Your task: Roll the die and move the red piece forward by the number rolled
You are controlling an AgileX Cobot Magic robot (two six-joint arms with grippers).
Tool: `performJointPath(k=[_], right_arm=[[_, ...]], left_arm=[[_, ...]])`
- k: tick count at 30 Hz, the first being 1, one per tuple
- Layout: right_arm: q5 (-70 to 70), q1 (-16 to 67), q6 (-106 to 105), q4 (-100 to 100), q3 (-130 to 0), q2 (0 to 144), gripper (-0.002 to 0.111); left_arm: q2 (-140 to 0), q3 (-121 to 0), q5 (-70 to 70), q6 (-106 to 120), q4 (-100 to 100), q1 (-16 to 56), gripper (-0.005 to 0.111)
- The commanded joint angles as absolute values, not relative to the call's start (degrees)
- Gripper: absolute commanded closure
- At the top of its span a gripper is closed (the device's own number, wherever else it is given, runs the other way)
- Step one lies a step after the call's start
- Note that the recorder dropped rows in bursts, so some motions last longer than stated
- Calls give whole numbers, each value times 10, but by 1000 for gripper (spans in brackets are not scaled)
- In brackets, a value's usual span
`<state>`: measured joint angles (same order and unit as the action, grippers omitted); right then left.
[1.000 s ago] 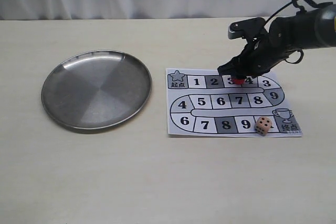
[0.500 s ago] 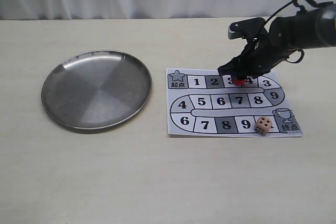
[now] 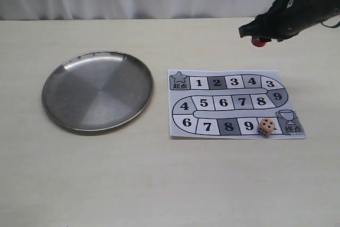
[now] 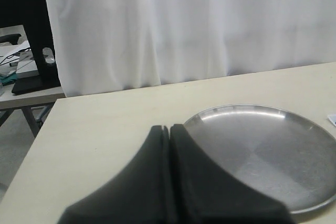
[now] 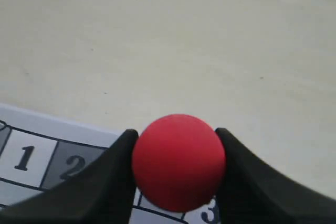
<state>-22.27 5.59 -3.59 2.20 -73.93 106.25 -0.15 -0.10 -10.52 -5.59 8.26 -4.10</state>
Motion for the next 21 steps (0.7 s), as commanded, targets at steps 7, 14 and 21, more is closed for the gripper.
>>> performJointPath(k=[7,14,21], right_arm=[[-209,41,-36,22,-716,1147,104],[-193,41,-36,22,-696,1198,104],[-196,41,-36,18,-693,1196,104]], left_arm=[[0,0,-100,-56,82,-43,107],[0,0,-100,-56,82,-43,107],[0,0,-100,-56,82,-43,107]])
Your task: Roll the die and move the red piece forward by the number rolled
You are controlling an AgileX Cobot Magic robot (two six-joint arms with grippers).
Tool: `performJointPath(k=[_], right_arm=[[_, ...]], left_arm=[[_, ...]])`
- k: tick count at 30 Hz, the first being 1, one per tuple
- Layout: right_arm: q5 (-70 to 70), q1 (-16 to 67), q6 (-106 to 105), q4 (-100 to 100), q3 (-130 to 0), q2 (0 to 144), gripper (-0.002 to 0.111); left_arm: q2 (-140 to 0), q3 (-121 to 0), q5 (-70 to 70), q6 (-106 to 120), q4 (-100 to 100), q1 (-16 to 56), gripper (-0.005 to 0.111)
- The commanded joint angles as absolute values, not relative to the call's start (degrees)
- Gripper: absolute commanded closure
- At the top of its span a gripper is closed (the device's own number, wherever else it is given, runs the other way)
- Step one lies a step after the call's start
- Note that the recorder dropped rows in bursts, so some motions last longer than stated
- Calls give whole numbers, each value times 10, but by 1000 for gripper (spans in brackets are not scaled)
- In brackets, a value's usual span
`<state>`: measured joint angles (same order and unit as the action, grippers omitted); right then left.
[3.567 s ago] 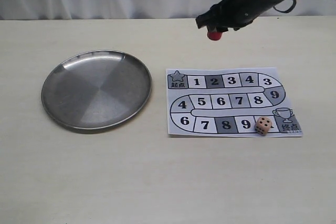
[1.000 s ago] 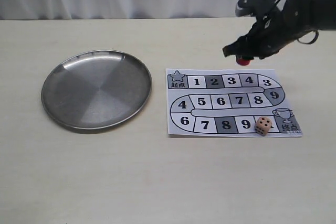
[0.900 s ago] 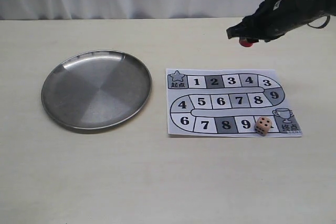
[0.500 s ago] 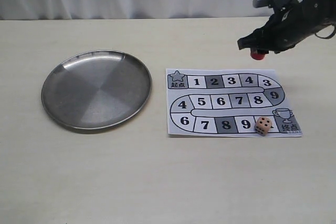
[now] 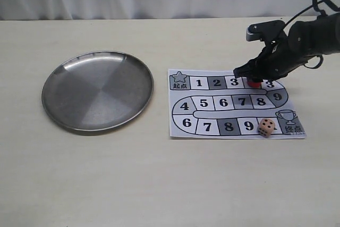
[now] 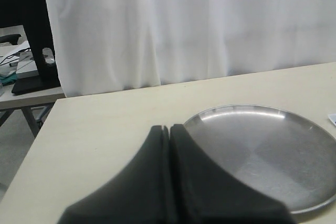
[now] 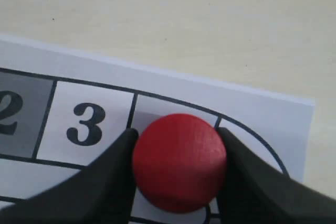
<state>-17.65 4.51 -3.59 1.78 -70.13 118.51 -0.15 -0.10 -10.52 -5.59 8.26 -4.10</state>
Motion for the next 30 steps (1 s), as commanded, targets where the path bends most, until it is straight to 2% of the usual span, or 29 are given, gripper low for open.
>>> performJointPath(k=[1,9,11,14,21,23,24,26,28,30], right_arm=[[-196,41,-36,18,-693,1196,104],[-195,41,-36,18,-693,1196,104],[-195,41,-36,18,-693,1196,101],[-195,41,-36,18,-693,1196,87],[-181,41,-32,8,-704,1179,31],[-196,38,-32,8,-728,1154,25],[-213,36,-32,8,-745,1135,27],[-255,33,-32,8,-780,1087,37],[-299,32,-37,8,-815,1033,62],[-306,32,-37,8,-826,979,94]], left_arm=[[0,0,-100,-56,82,-43,107],[0,0,-100,-56,82,-43,107],[0,0,-100,-56,82,-43,107],[0,0,-100,-56,82,-43,107],[0,0,-100,-56,82,-43,107],[0,0,-100,-56,82,-43,107],[0,0,-100,-56,82,-43,107],[0,0,-100,-56,82,-43,107],[0,0,-100,-56,82,-43,107],[0,0,-100,-56,82,-43,107]])
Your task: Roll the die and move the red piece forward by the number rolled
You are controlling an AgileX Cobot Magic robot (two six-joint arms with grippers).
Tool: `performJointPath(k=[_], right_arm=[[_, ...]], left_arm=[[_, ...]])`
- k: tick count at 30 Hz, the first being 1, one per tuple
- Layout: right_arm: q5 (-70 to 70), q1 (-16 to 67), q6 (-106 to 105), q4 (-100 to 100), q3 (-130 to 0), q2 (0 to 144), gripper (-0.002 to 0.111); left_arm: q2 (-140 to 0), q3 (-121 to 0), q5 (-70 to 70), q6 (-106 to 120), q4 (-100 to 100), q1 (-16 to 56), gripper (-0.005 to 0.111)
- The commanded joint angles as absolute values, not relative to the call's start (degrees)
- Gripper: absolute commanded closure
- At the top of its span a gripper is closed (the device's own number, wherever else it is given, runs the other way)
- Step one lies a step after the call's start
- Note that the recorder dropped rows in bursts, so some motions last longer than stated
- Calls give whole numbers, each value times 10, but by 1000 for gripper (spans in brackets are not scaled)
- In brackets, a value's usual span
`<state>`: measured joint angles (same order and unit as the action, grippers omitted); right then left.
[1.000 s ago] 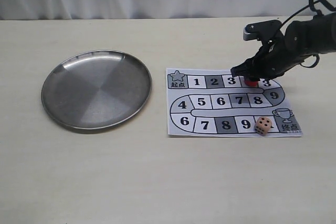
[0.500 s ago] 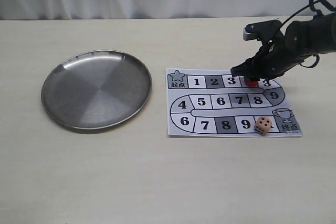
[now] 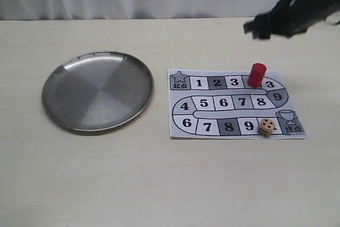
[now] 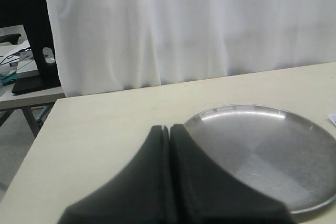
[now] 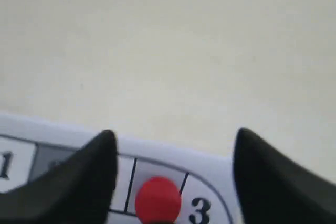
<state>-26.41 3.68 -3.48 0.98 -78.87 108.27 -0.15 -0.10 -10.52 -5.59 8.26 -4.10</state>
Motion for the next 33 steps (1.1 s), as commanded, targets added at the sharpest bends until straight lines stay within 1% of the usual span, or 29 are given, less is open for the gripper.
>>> performJointPath(k=[1,5,12,15,19,26,29,33], right_arm=[[-296,32,-26,6,-823,947,103],[-231,32,-7,4,-759,834,102],[-54,33,0,-21,-535,678,102],[-12,35,0,-58,-439,625,102],[0,47,0,-58,-320,534,102],[13,105,0,-96,-131,351,102],[13,122,0,-96,-76,267,102],[8,121,-5,-96,-29,183,102]], left_arm=[[0,0,-100,-56,82,-43,107],[0,0,-100,-56,82,-43,107],[0,0,-100,-56,82,-43,107],[0,0,-100,-56,82,-43,107],[0,0,-100,-56,82,-43,107],[0,0,-100,-56,82,-43,107],[0,0,-100,-56,82,-43,107],[0,0,-100,-56,82,-43,107]])
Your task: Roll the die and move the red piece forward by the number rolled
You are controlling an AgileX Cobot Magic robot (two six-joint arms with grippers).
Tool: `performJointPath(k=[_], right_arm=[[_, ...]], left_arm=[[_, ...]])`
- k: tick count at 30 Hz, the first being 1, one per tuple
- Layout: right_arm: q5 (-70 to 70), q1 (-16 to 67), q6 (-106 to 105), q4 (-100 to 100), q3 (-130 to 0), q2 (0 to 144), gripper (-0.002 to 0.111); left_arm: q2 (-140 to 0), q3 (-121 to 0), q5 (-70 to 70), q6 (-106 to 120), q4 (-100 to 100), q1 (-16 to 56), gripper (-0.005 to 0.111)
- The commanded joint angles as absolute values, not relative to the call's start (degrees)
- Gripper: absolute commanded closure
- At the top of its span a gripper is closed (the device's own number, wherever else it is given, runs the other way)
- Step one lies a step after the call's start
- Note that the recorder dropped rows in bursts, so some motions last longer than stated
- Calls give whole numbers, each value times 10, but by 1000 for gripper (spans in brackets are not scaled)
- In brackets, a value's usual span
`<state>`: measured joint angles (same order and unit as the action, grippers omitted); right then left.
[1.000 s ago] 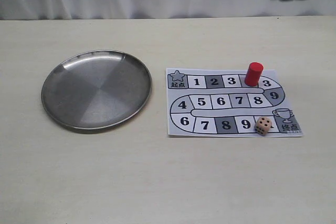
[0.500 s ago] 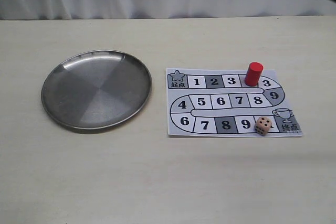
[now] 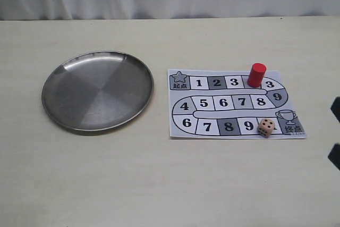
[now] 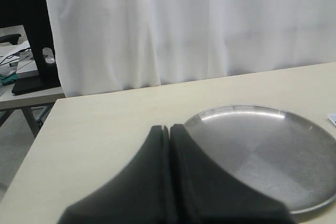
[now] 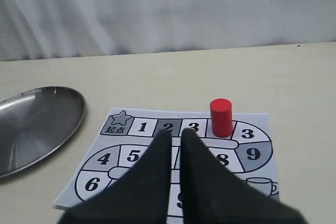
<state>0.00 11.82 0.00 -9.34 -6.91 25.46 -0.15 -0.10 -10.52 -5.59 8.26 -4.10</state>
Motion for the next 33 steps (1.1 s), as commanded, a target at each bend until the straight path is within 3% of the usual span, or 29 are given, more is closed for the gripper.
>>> performJointPath(k=[1,10,21,28,33], right_arm=[[7,121,-5,-96,-16,161,102],[-11,121,-5,-96,0,69,102],[-11,117,-27,-94,0,60,102],[-39,-4,-73,-94,0,0,102],[-88,-20,-94,-94,0,0,102]], left_arm=[[0,0,-100,-56,82,-43,107],[0,0,-100,-56,82,-43,107],[0,0,-100,-56,82,-43,107],[0,0,-100,-56,82,-43,107],[0,0,-100,-56,82,-43,107]])
